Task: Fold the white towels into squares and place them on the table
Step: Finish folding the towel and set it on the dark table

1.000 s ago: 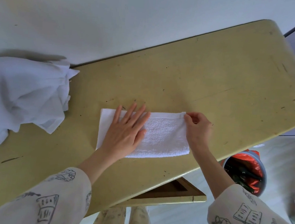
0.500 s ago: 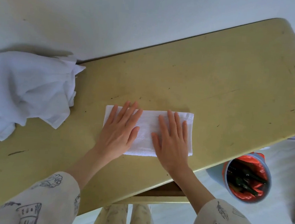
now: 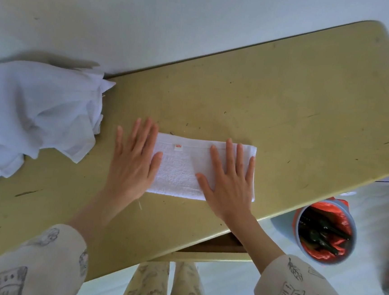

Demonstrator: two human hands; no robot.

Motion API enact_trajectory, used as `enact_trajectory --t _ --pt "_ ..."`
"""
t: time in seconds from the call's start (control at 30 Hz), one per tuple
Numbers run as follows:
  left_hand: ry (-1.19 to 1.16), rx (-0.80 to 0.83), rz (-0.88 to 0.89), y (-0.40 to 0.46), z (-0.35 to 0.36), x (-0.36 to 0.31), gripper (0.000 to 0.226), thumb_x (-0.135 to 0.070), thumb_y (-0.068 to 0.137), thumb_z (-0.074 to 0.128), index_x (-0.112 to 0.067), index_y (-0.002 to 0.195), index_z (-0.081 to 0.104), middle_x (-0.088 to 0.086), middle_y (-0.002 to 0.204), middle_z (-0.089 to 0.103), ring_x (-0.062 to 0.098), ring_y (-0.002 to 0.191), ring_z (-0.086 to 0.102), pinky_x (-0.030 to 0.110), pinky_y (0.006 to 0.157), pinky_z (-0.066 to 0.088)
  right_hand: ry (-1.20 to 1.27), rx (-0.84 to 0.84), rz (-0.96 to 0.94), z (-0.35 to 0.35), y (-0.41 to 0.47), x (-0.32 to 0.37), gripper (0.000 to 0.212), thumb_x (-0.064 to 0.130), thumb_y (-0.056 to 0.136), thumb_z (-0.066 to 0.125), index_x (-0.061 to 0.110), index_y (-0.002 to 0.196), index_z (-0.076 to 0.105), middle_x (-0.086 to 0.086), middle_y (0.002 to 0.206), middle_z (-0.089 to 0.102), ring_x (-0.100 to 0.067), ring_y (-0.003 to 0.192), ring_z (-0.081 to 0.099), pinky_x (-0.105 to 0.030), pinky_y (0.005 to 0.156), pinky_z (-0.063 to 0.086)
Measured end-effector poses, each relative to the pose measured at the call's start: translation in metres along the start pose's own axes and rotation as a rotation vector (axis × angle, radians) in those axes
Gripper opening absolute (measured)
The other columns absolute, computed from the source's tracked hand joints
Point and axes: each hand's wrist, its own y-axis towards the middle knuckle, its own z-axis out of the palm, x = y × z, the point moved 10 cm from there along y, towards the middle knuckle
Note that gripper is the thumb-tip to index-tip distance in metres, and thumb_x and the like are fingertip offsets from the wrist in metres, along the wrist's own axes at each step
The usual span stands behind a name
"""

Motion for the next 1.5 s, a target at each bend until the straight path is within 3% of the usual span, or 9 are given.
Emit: enact_trajectory --t 0.27,0.4,0.53,0.67,0.93,1.1,1.2,1.27,1.5 --pt "0.011 0.119 0.002 -0.024 0.031 -0.014 0.058 -0.040 0.099 0.008 -0.008 0.146 0.017 0.011 0.154 0.015 0.029 0.143 0.011 0.048 0.115 0.011 -0.030 0.063 0.003 0.012 0.003 -0.014 0.062 0.054 0.095 0.004 0.022 0.147 0.019 -0.017 0.154 0.021 -0.034 0.142 0.020 -0.047 0.114 0.008" --pt "-0.188 0.087 -0.024 -0.024 0.017 -0.014 0.055 -0.037 0.099 0.019 -0.007 0.145 0.020 0.014 0.154 0.019 0.027 0.143 0.013 0.045 0.115 0.017 -0.014 0.065 0.003 0.007 0.002 -0.011 0.064 0.056 0.095 0.004 0.021 0.147 0.019 -0.017 0.153 0.021 -0.036 0.142 0.019 -0.051 0.113 0.008" --pt "-0.320 -0.127 -0.544 -0.034 -0.018 0.027 0.048 -0.035 0.091 0.052 -0.005 0.128 0.046 0.018 0.130 0.045 0.036 0.121 0.041 0.045 0.096 0.035 0.043 -0.001 -0.033 -0.006 0.003 0.012 0.061 0.054 0.096 0.010 0.022 0.146 0.023 -0.014 0.154 0.022 -0.034 0.142 0.017 -0.054 0.113 0.007" --pt "-0.421 0.134 -0.945 -0.051 0.005 0.039 0.062 -0.054 0.078 0.061 -0.010 0.120 0.046 0.014 0.127 0.035 0.032 0.119 0.031 0.045 0.096 0.029 0.009 0.030 -0.124 0.008 0.001 0.036 0.061 0.054 0.093 0.023 0.023 0.145 0.027 -0.010 0.154 0.025 -0.030 0.142 0.017 -0.058 0.111 0.012" --pt "-0.534 0.134 -0.894 -0.037 0.002 0.031 0.026 -0.037 0.083 0.062 -0.017 0.093 0.049 0.003 0.104 0.053 0.026 0.103 0.049 0.040 0.091 0.035 -0.001 0.058 -0.106 0.016 0.000 0.036 0.063 0.056 0.093 0.020 0.024 0.147 0.023 -0.008 0.155 0.021 -0.028 0.143 0.013 -0.058 0.111 0.011" --pt "-0.819 0.116 -0.986 -0.040 0.011 0.039 0.044 -0.028 0.082 0.068 -0.006 0.114 0.049 -0.002 0.093 0.054 0.018 0.085 0.052 0.033 0.077 0.044 0.005 0.067 -0.099 0.017 -0.001 0.036 0.063 0.056 0.093 0.019 0.024 0.147 0.020 -0.007 0.156 0.020 -0.028 0.143 0.013 -0.058 0.111 0.010" --pt "-0.888 0.102 -0.960 -0.035 0.013 0.042 0.022 -0.029 0.089 0.057 -0.009 0.079 0.056 -0.002 0.068 0.049 0.016 0.066 0.045 0.023 0.056 0.032 0.012 0.062 -0.096 0.016 0.000 0.036 0.063 0.056 0.092 0.021 0.024 0.147 0.021 -0.007 0.156 0.020 -0.028 0.143 0.014 -0.058 0.111 0.011" --pt "-0.903 0.088 -0.926 -0.031 0.009 0.039 0.040 -0.028 0.094 0.048 -0.015 0.058 0.039 -0.003 0.057 0.035 0.013 0.053 0.033 0.023 0.050 0.023 0.010 0.055 -0.098 0.016 0.000 0.036 0.063 0.056 0.092 0.021 0.024 0.147 0.020 -0.007 0.156 0.019 -0.028 0.143 0.013 -0.058 0.111 0.011" --pt "-0.856 -0.036 -0.821 -0.022 -0.002 0.043 0.040 -0.025 0.097 0.042 -0.017 0.058 0.037 -0.003 0.057 0.035 0.010 0.052 0.030 0.021 0.050 0.024 0.009 0.080 -0.097 0.017 0.000 0.037 0.064 0.056 0.091 0.021 0.024 0.146 0.023 -0.008 0.155 0.022 -0.028 0.142 0.013 -0.059 0.110 0.010"
